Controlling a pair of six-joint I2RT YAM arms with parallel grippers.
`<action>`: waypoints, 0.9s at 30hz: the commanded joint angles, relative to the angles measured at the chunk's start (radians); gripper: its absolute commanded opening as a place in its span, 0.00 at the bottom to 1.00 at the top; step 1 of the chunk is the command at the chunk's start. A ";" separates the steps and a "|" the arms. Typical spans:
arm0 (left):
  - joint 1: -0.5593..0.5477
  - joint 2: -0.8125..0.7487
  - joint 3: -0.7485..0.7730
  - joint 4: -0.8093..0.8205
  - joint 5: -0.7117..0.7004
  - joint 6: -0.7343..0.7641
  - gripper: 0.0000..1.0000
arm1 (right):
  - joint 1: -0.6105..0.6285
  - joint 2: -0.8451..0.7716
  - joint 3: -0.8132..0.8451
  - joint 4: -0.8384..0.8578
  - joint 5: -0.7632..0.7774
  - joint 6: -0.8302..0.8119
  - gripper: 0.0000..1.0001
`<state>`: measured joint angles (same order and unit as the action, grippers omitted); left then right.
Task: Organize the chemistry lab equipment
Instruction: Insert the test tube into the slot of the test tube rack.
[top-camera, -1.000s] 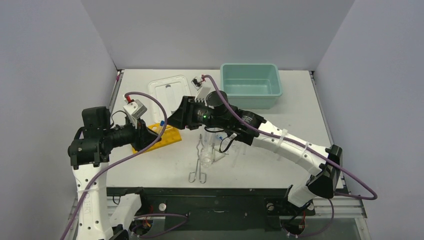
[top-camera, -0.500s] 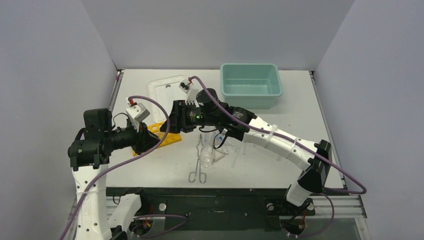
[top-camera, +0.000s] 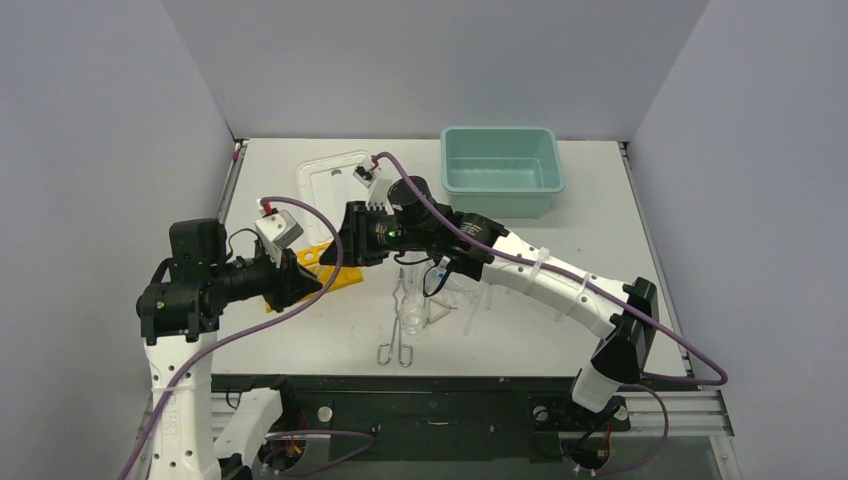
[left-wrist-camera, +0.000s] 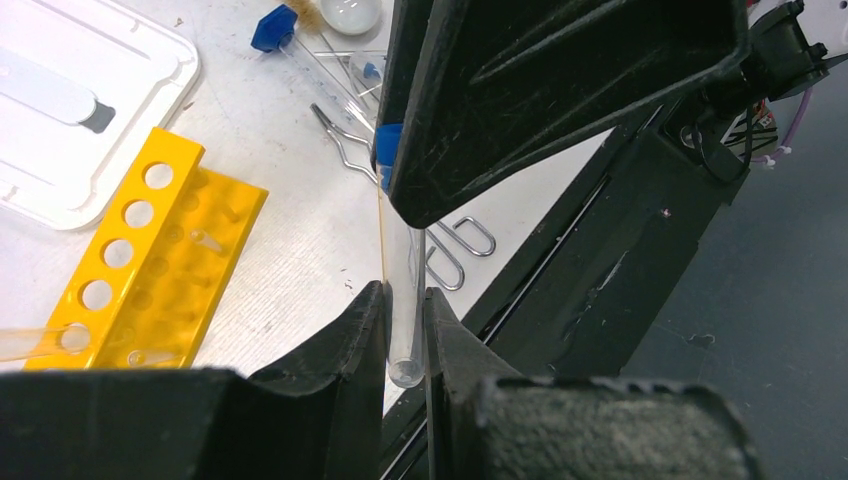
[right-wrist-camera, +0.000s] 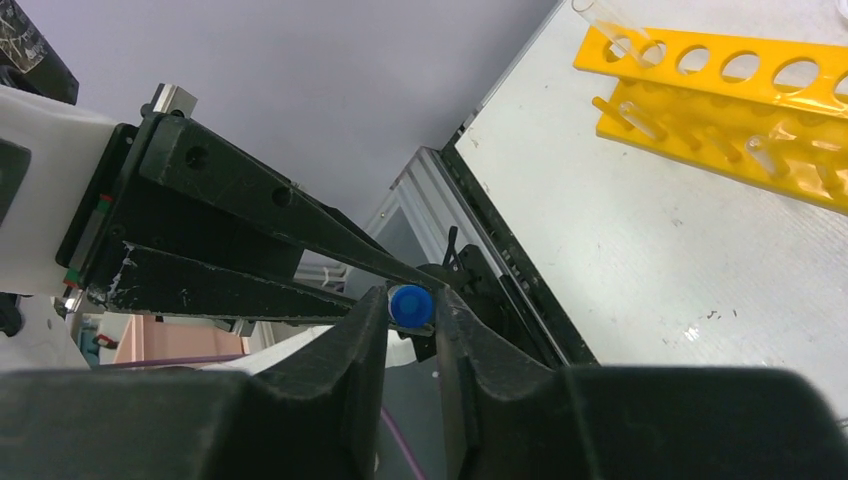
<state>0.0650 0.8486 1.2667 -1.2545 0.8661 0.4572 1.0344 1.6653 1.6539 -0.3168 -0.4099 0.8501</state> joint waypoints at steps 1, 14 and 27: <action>-0.007 -0.011 -0.003 0.000 0.007 0.023 0.03 | -0.007 -0.006 0.028 0.011 0.009 -0.002 0.17; -0.011 -0.027 -0.043 0.034 -0.028 -0.007 0.53 | -0.034 -0.081 -0.070 -0.060 0.125 -0.082 0.00; -0.011 0.010 -0.072 0.212 -0.224 -0.245 0.97 | -0.198 -0.371 -0.439 -0.284 0.665 -0.245 0.00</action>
<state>0.0582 0.8177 1.1877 -1.1355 0.7403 0.3035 0.8867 1.3991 1.2823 -0.4942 -0.0662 0.6930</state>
